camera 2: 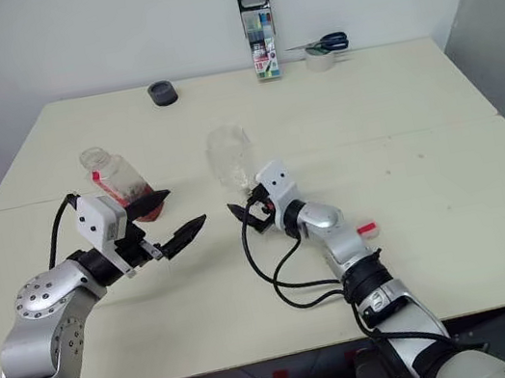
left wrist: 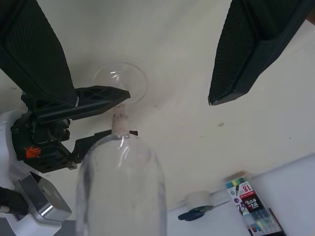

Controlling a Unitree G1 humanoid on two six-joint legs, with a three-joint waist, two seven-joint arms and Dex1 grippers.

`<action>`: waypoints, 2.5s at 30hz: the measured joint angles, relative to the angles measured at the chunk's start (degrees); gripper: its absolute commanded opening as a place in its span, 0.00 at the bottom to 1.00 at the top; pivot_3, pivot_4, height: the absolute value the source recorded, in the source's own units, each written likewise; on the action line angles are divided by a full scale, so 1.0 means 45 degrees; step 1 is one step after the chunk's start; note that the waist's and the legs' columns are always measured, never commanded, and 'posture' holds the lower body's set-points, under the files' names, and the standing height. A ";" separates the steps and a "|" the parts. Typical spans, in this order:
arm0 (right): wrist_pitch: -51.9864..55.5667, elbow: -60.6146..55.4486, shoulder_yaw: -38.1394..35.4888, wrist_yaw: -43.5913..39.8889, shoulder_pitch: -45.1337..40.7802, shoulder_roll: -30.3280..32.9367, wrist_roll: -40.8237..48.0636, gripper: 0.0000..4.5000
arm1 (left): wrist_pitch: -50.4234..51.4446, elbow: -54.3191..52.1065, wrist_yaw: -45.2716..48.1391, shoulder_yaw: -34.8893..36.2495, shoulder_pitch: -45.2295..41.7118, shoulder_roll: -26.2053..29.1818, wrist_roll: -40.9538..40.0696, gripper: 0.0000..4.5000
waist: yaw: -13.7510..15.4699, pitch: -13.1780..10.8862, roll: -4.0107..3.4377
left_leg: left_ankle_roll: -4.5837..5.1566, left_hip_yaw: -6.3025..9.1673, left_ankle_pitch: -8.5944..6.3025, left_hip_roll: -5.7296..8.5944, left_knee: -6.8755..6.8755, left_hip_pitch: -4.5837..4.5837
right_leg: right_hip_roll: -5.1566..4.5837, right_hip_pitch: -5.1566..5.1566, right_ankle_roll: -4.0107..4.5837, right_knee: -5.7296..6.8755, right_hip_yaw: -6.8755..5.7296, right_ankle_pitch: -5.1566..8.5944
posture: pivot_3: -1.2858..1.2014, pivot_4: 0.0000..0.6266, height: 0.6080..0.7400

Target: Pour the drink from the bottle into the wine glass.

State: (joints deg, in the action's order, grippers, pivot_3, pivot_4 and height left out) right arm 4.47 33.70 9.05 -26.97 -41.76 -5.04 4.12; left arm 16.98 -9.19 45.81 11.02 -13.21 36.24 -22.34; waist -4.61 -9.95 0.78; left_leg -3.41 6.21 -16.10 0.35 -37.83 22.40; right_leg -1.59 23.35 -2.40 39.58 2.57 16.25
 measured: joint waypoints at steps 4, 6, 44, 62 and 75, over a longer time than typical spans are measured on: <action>0.0195 -0.0055 0.0008 -0.0017 0.0002 -0.0012 0.0000 0.99 | -0.0007 0.0008 -0.0001 -0.0117 0.0000 0.0000 0.0035 1.00 | -0.0001 0.0000 0.0000 | 0.0000 0.0000 0.0000 -0.0001 0.0000 0.0000 | 0.0000 0.0000 0.0000 0.0001 0.0000 0.0000 | 0.52 0.24 1.00; 0.0217 -0.0058 0.0019 -0.0015 0.0007 -0.0019 -0.0008 0.99 | -0.0014 0.0010 -0.0006 -0.0122 -0.0001 0.0000 0.0046 1.00 | -0.0001 0.0000 0.0000 | 0.0000 0.0000 0.0000 -0.0001 -0.0001 0.0000 | 0.0000 0.0000 0.0000 0.0000 0.0000 0.0000 | 0.52 0.24 1.00; 0.3196 -0.5397 0.0331 -0.0840 0.2770 0.2185 0.0379 0.99 | 0.0352 -0.0433 -0.1830 -0.0455 0.0370 -0.0631 0.0507 1.00 | 0.0032 -0.0001 -0.0001 | 0.0004 0.0001 -0.0002 -0.0006 0.0003 0.0002 | 0.0000 -0.0005 -0.0001 -0.0014 0.0000 0.0001 | 0.52 0.24 1.00; 0.7117 -1.3496 0.0223 -0.3183 0.5699 0.6320 0.3166 0.99 | -0.1430 0.1088 -0.4597 0.1082 0.2583 -0.1840 0.1726 1.00 | 0.0388 0.0004 0.0009 | 0.0006 0.0010 -0.0004 -0.0004 -0.0003 0.0012 | -0.0004 -0.0043 -0.0005 -0.0093 -0.0022 0.0002 | 0.52 0.24 1.00; 0.7576 -1.4777 0.0222 -0.3116 0.5477 0.6290 0.4669 0.99 | -0.2010 0.3198 -0.3423 0.1149 0.0717 -0.0760 0.1517 1.00 | 0.0434 0.0005 0.0011 | 0.0005 0.0011 -0.0003 -0.0004 -0.0002 0.0016 | -0.0004 -0.0044 -0.0005 -0.0104 -0.0028 0.0001 | 0.52 0.24 1.00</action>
State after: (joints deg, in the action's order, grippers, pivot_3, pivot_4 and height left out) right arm 38.56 -32.79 10.04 -41.00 -17.11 23.26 25.13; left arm 7.93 5.20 30.41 16.18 -9.99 32.82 -15.51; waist -2.66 -9.92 0.83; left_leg -3.39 6.26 -16.11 0.33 -37.84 22.47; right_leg -1.61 23.15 -2.42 39.12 2.44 16.26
